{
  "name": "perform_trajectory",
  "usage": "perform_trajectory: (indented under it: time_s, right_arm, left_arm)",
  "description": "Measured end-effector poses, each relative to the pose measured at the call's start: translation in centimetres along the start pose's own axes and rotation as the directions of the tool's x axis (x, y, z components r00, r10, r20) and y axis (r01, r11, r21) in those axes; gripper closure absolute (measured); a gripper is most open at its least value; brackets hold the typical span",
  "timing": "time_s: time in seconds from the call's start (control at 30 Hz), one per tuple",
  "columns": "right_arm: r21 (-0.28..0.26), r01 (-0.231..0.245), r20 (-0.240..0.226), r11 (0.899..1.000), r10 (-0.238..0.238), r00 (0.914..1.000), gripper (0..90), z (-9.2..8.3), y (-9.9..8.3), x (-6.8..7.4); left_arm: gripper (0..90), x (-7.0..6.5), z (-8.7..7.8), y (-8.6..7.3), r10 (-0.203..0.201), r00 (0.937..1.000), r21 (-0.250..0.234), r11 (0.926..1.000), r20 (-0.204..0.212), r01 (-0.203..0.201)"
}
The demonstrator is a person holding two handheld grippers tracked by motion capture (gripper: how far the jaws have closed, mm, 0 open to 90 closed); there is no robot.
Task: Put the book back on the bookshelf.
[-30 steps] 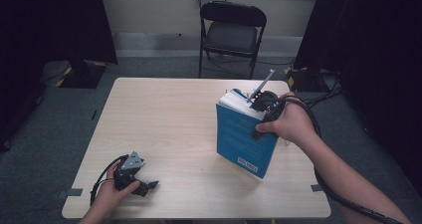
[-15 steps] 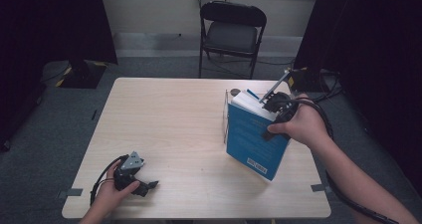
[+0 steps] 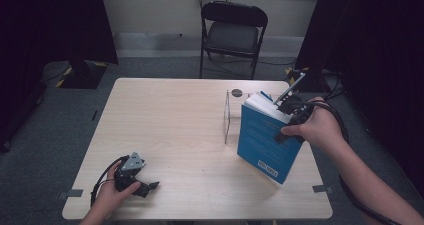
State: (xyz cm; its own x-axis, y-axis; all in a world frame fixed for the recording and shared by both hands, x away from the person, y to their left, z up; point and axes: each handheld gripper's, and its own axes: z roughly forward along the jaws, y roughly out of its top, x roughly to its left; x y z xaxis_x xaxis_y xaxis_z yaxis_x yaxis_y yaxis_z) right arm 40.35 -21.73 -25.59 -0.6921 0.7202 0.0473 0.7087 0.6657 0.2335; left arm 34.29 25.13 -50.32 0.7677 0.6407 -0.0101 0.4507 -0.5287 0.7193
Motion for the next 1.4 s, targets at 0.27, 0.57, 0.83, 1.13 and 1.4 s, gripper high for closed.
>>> perform_trajectory:
  time_s: [0.27, 0.57, 0.83, 1.13, 1.4]
  right_arm:
    - [-0.002, -0.038, 0.009, 0.999, 0.038, 0.9992, 61.7, -0.5, -1.9, -1.1]
    - [-0.010, -0.084, 0.020, 0.996, 0.084, 0.9963, 61.8, -1.2, -3.6, -2.3]
    - [-0.011, -0.124, 0.038, 0.992, 0.124, 0.9915, 61.8, -1.4, -4.6, -3.6]
    - [-0.016, -0.167, 0.054, 0.986, 0.167, 0.9844, 61.8, -1.6, -5.7, -4.9]
    - [-0.022, -0.206, 0.070, 0.978, 0.207, 0.9758, 61.8, -1.9, -6.4, -6.0]
  left_arm:
    - [0.0, 0.0, 0.0, 0.0, 0.001, 1.0000, 0.001, 1.0000, 0.000, -0.001]
    - [0.0, 0.1, 0.0, 0.0, 0.010, 0.9999, 0.007, 0.9999, 0.000, -0.010]
    - [0.0, 0.0, 0.0, 0.0, 0.000, 1.0000, 0.000, 1.0000, 0.000, 0.000]
    - [0.0, 0.0, 0.0, 0.0, 0.000, 1.0000, 0.000, 1.0000, 0.000, 0.000]
    - [0.0, 0.0, 0.0, 0.0, -0.001, 1.0000, -0.001, 1.0000, 0.000, 0.001]
